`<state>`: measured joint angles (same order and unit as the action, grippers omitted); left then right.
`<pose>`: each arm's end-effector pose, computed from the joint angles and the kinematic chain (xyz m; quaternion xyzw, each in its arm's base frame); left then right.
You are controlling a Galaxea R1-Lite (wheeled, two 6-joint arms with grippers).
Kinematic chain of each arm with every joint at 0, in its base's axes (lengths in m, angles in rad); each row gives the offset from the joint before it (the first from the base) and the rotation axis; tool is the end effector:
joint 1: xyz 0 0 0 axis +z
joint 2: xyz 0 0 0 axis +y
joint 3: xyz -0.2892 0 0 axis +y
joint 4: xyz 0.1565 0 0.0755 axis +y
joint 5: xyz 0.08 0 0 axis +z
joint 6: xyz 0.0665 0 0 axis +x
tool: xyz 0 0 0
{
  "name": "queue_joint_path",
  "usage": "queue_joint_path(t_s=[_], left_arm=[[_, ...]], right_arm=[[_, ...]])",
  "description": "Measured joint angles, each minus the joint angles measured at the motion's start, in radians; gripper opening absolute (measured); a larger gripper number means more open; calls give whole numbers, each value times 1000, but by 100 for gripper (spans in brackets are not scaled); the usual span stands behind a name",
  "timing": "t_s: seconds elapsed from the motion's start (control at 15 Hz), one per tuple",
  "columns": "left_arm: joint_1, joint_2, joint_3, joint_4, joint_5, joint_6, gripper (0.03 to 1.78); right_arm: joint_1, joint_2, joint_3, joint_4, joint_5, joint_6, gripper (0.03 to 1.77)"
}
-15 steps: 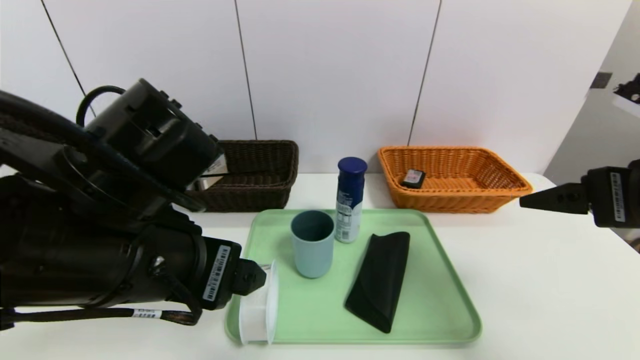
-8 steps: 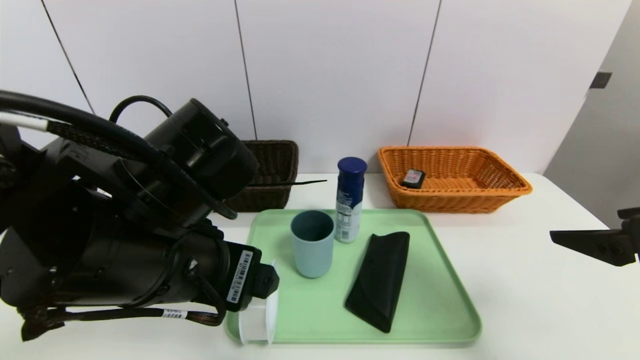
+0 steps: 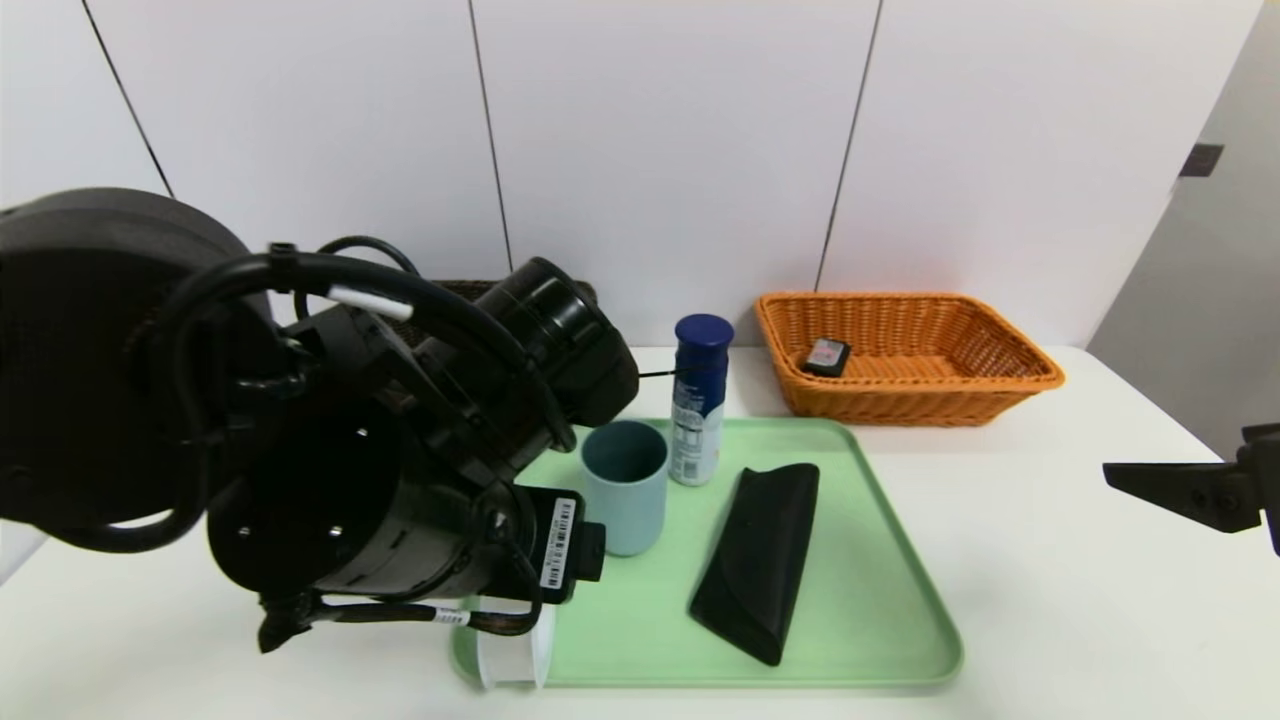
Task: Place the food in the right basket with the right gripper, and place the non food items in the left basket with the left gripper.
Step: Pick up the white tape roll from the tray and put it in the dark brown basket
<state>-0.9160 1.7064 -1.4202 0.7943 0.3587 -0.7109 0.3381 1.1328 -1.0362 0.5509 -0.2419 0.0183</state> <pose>0.1875 -0.2059 0.1893 0.0000 0.4696 -0.0773 0.8795 0.1522 0.0366 0.2348 -0.0823 0.3052 0.0428 0.9477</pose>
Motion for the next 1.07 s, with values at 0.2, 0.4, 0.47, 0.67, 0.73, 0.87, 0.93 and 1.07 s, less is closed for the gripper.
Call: queue_joint_path(t_s=[0.2, 0.4, 0.47, 0.67, 0.73, 0.87, 0.93, 1.07], left_arm=[[0, 43, 7, 5, -3, -5, 169], [1, 75, 13, 4, -7, -6, 169], [2, 83, 14, 5, -8, -6, 169], [21, 115, 14, -2, -16, -13, 169], [26, 122, 13, -3, -26, -23, 169], [26, 130, 9, -4, -32, -36, 137], [27, 133, 8, -2, -35, -35, 121], [28, 135, 11, 0, -36, -36, 96]], right_arm=[[-25, -1, 6, -2, 3, 0, 169], [-34, -1, 14, -2, 4, 0, 169], [-34, -1, 16, -2, 5, -1, 169], [-35, 0, 36, -2, 6, 0, 169], [-35, 0, 40, -2, 6, 0, 169], [-35, 0, 49, -3, 7, 0, 170], [-35, 0, 54, -3, 8, -1, 170], [-35, 0, 67, -23, 8, -2, 170]])
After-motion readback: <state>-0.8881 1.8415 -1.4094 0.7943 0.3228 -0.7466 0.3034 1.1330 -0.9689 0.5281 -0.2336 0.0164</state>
